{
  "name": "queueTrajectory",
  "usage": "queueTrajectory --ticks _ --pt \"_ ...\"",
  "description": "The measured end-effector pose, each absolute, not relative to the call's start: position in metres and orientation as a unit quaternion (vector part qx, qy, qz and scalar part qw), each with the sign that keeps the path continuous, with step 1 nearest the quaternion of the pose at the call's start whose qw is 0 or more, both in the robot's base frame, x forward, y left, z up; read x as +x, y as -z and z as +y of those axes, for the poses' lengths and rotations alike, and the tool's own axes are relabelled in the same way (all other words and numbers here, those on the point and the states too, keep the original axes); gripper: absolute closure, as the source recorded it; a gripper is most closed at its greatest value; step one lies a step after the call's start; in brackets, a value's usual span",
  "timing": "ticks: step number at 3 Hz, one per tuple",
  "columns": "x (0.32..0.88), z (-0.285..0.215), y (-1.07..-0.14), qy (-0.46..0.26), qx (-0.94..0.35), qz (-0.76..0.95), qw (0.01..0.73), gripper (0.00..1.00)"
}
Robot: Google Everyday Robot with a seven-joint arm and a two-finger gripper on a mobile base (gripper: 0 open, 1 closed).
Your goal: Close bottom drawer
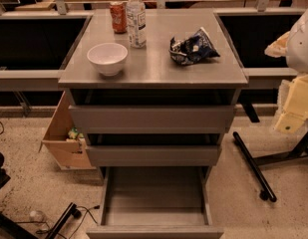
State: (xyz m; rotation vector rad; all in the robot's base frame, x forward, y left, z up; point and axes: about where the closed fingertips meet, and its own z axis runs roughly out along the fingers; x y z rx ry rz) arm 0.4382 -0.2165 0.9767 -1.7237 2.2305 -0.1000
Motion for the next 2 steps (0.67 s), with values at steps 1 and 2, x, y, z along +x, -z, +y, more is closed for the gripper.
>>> queueTrajectory --ticks 1,2 --pt "0.437 -0.216 -0.975 0.035 -0.603 0.78 0.163 0.0" --pt "0.432 -0.209 -0.962 0.031 -0.601 0.777 0.184 0.0"
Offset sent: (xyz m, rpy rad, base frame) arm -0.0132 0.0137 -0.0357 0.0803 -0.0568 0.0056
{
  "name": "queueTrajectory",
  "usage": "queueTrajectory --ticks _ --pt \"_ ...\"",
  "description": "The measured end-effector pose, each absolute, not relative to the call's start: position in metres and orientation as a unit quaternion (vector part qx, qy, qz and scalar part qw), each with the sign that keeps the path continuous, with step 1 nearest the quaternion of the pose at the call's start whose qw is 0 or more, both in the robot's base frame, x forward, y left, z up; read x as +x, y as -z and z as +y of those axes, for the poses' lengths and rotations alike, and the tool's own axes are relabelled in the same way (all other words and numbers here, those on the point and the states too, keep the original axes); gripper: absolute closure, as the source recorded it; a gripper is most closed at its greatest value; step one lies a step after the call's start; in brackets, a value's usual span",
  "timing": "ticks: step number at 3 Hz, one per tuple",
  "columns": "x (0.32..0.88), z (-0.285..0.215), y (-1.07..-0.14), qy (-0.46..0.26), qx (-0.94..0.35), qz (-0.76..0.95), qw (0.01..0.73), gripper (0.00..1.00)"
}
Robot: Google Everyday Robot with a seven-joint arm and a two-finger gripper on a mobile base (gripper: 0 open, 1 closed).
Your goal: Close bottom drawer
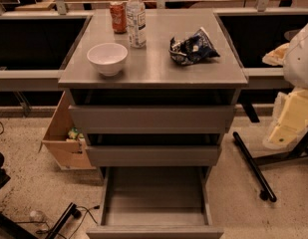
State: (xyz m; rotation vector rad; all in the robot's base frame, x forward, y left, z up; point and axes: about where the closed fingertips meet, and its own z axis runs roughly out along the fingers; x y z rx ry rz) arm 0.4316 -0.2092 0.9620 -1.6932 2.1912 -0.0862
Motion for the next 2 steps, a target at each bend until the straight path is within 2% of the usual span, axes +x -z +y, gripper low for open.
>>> queueTrajectory --ticks 2 --pt "0.41 -0.171 -0.868 -0.001 -0.593 0.774 0.224 0.0"
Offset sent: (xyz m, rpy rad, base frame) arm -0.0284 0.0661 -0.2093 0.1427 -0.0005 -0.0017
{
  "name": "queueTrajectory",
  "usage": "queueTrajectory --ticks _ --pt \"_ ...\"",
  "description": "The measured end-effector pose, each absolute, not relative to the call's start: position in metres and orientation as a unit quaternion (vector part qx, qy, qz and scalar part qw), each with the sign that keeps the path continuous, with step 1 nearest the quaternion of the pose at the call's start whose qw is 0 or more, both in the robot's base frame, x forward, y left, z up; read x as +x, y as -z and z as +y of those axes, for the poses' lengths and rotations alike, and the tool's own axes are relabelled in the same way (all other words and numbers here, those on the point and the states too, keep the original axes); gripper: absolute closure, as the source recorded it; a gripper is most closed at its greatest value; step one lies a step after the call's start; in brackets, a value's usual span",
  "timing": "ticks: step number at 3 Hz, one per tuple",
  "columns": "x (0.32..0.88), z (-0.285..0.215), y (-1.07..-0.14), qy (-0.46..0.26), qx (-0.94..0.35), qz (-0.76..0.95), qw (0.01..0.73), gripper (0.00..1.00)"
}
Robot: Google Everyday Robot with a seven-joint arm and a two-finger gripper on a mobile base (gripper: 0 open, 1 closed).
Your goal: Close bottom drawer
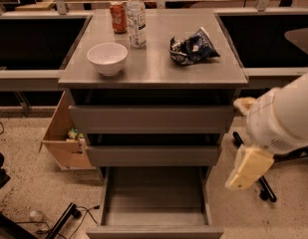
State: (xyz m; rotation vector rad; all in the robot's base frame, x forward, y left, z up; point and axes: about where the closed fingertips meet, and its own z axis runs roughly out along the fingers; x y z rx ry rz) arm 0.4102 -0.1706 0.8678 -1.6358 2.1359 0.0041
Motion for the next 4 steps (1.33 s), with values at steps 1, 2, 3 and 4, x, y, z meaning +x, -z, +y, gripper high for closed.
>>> queueTrajectory --ticks 1,2,3,4 --pt "0.4 -0.144 -0.773 -0.031 -0.588 0.775 0.229 0.0" --pt "0.407 -0.133 -0.717 -0.043 -0.583 0.774 0.244 0.0" --pt "0.417 -0.125 -0.672 -0.054 -0.579 0.776 0.243 0.0" --pt "0.418 -0.125 -0.641 -0.099 -0.554 0.797 0.219 0.0"
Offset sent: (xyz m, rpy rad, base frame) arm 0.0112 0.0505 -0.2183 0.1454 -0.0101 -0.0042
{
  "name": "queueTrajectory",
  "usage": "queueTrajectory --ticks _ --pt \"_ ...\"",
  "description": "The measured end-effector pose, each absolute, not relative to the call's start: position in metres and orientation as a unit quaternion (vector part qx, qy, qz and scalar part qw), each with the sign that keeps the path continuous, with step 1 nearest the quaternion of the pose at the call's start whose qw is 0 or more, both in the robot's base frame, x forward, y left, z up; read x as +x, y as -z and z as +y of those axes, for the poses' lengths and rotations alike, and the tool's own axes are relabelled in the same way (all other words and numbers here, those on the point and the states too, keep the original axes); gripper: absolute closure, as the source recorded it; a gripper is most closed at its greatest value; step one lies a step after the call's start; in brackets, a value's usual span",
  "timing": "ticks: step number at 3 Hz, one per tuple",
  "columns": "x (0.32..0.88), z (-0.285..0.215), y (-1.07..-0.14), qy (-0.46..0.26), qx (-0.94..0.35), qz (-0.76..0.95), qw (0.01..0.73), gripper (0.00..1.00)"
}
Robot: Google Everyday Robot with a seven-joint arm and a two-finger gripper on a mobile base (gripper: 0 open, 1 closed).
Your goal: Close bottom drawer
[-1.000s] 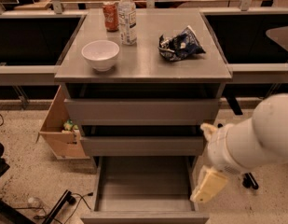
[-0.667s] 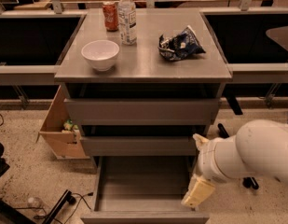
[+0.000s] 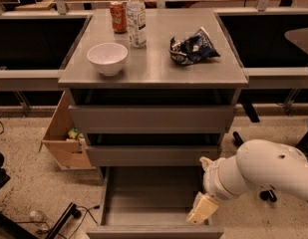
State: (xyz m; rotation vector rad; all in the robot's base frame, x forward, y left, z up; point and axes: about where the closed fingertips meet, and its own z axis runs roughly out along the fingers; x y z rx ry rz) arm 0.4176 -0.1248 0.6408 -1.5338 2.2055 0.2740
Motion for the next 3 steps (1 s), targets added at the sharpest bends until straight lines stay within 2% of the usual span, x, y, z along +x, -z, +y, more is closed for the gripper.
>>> queueTrajectory --ticks 2,3 --pt "0.418 -0.129 -0.615 -0.103 -0.545 0.808 0.199 0.0" --pt "0.414 -0.162 -0.536 -0.113 -0.529 0.825 0.163 0.0"
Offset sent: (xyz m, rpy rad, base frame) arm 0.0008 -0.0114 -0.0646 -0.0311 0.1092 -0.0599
